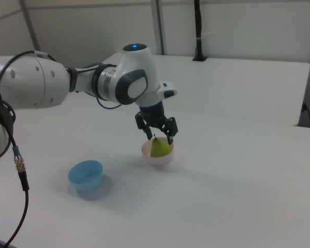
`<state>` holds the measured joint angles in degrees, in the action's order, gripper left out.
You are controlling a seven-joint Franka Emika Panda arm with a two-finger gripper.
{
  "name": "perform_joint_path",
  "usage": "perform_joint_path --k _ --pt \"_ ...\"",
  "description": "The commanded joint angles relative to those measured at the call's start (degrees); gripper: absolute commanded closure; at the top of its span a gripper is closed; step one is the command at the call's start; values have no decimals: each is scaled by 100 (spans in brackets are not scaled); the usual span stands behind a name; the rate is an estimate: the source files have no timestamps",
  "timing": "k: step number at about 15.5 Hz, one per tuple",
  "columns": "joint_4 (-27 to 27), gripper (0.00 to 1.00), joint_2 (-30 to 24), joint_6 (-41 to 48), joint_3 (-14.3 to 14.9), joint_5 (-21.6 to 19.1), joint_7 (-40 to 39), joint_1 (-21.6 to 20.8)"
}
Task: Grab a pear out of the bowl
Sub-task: 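Lower the gripper around the green pear in the pink bowl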
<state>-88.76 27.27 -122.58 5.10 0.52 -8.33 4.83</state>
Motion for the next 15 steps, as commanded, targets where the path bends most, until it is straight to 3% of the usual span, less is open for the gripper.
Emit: perform_joint_path --k 1,15 --pt "-19 10 93 -196 26 -8 -19 -131" --pt "-71 21 384 -424 26 291 165 -236"
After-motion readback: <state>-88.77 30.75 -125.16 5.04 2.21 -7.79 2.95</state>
